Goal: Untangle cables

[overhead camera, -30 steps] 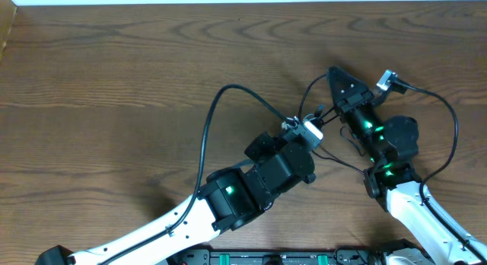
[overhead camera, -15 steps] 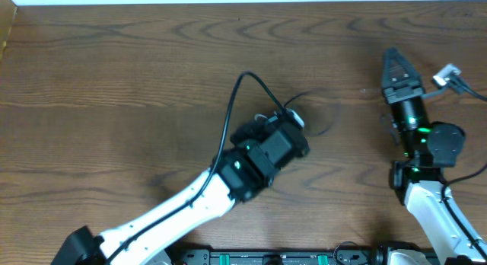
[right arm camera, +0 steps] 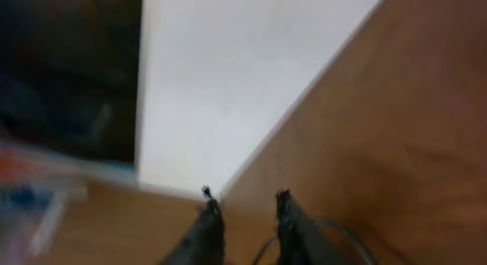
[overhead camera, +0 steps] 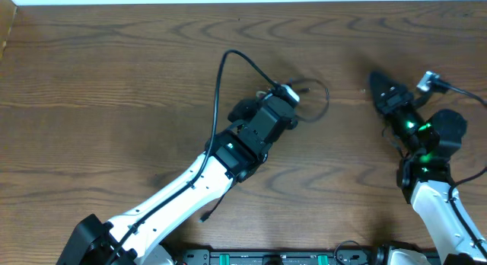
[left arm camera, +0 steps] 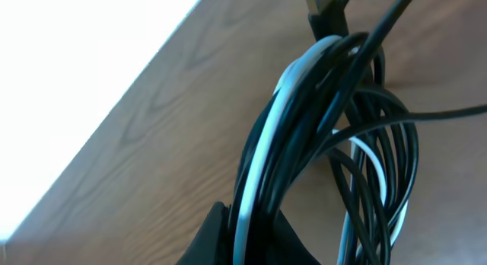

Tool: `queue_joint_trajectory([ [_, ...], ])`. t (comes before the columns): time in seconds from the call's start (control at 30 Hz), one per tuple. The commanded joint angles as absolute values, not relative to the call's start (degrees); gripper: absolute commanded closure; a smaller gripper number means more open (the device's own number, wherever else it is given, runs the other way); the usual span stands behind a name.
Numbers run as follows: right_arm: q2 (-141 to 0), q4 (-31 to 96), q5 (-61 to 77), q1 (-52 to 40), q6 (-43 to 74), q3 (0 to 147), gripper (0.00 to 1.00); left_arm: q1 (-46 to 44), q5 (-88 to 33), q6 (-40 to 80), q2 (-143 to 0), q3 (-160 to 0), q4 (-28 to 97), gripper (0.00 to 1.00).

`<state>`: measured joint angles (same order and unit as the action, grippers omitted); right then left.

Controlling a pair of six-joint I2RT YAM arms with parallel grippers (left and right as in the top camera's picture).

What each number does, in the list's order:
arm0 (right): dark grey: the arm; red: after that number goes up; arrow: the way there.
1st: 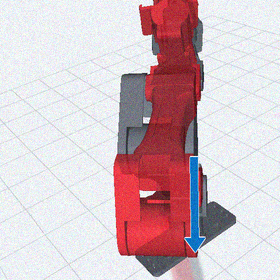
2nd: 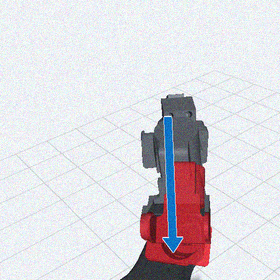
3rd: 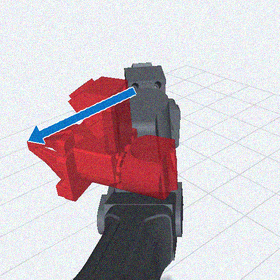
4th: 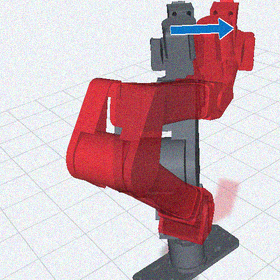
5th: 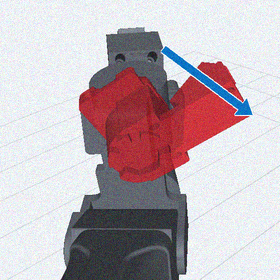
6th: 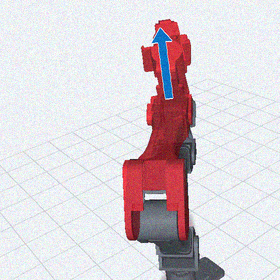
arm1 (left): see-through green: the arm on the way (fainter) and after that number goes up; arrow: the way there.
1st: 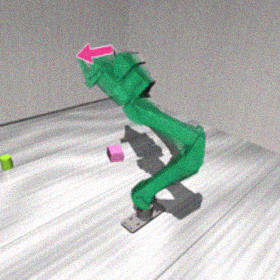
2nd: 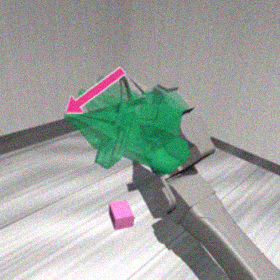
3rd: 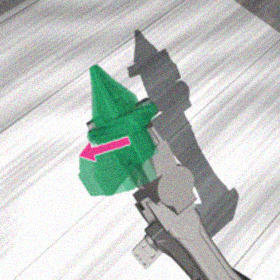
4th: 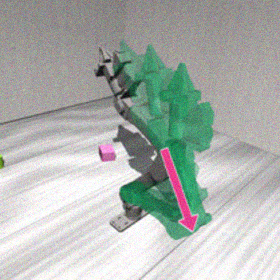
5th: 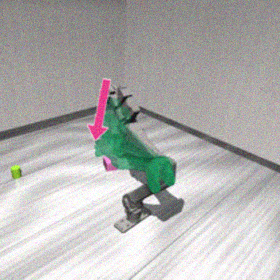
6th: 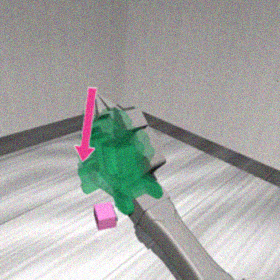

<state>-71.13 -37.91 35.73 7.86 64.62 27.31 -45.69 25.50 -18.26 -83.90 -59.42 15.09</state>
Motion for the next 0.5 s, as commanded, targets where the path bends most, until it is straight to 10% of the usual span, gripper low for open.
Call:
queue_joint_trajectory([
  [0.0,-71.0,-37.8,44.2,6.7,50.2,27.8,0.72,-45.7,21.8,-29.0,-83.5,-59.5,15.9,0.93],
  [0.2,-71.0,-28.0,46.2,6.5,29.1,27.8,0.6,-45.7,14.4,-32.6,-82.7,-59.5,18.8,0.93],
  [0.47,-71.0,-20.1,47.9,5.5,36.7,27.8,0.65,-45.6,-1.5,-30.4,-80.0,-59.5,20.1,0.92],
])
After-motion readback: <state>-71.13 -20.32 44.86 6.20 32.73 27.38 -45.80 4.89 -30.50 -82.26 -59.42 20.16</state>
